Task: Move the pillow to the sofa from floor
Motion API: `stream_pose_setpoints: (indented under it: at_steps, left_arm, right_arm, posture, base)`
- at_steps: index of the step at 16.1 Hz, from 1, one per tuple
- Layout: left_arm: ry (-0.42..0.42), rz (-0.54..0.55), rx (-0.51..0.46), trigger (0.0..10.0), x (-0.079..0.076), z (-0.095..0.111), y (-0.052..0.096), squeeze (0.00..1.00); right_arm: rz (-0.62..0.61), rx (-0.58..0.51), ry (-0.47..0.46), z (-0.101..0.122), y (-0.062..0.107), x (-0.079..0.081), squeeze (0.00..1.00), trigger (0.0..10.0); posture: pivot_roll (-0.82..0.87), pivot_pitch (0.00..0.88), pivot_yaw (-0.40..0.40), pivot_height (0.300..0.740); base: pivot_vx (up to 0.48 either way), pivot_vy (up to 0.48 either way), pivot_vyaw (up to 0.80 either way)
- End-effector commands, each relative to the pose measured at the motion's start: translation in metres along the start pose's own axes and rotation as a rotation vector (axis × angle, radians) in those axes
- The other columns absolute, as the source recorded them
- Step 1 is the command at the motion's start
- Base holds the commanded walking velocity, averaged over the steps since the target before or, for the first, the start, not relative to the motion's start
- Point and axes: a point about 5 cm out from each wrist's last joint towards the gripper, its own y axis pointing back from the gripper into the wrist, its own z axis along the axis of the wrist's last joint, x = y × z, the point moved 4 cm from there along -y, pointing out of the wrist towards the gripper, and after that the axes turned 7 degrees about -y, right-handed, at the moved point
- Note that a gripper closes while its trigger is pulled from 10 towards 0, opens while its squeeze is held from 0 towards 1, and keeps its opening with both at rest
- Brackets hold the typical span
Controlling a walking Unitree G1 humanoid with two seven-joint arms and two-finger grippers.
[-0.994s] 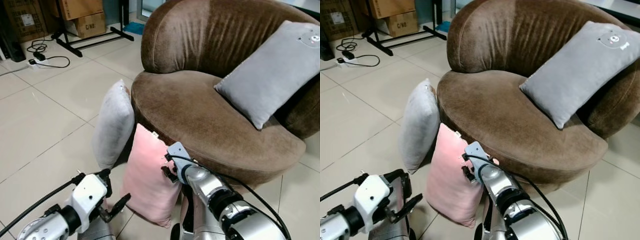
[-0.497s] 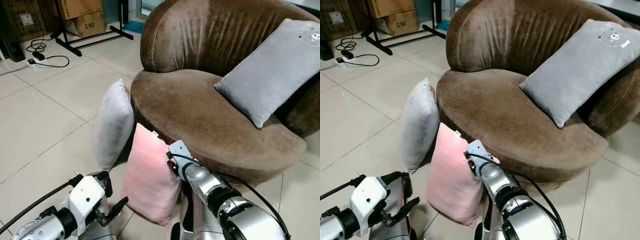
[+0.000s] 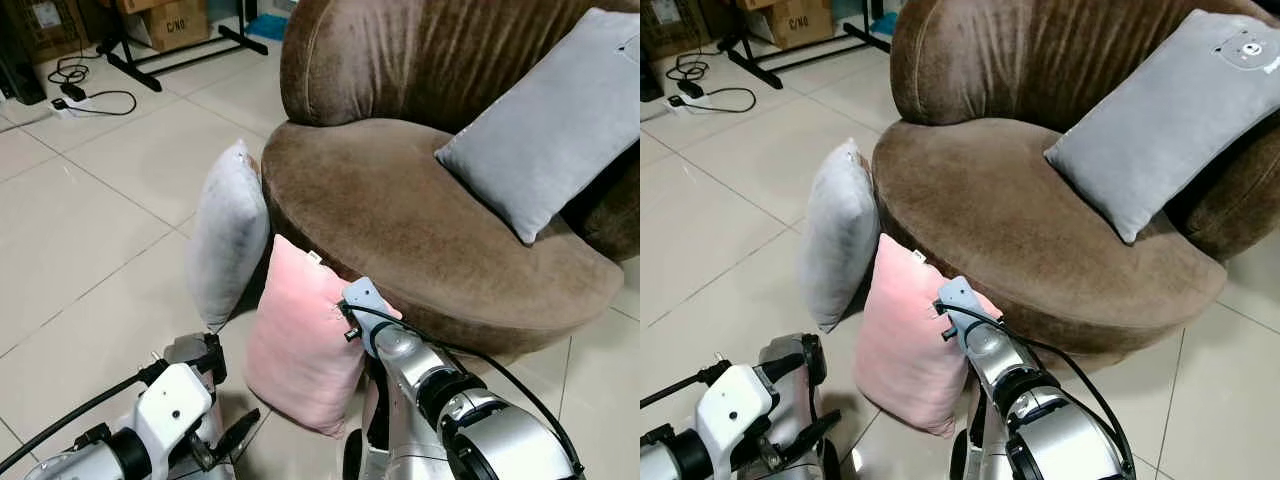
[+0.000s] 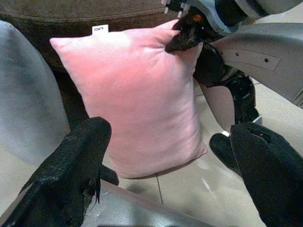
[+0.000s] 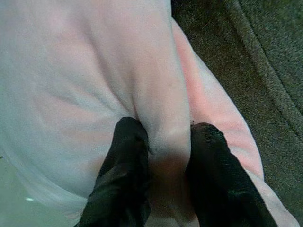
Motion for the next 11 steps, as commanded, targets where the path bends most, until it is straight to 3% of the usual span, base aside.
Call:
stream_pose_setpoints:
  at_steps: [1,3,6,11]
  left_arm:
    - [-0.001,-0.016,-0.006,10.0,-0.003,0.004,0.002,0.0]
    - [0.011,-0.029,0.002,10.0,-0.012,0.004,0.006,0.0]
    - [0.014,-0.03,0.005,10.0,-0.013,0.004,0.007,0.0]
    - [0.001,0.027,-0.009,10.0,0.004,0.002,-0.003,0.0]
  right_arm:
    - [-0.034,0.038,0.014,-0.012,0.001,-0.01,0.0,0.0]
    - [-0.028,0.049,0.013,-0.017,0.001,-0.008,0.0,0.0]
    - [-0.008,0.034,-0.006,-0.013,0.001,-0.004,0.0,0.0]
    - [0.177,-0.023,-0.062,0.006,0.001,0.02,0.0,0.0]
  posture:
    - [0.04,0.111,-0.1,0.435]
    - [0.04,0.113,-0.106,0.435]
    - [0.04,0.101,-0.106,0.435]
    - [0.04,0.017,-0.121,0.435]
  base:
    - [0.0,0.0,0.0]
    - [0.0,0.0,0.0]
    - [0.0,0.0,0.0]
    - [0.0,0.0,0.0]
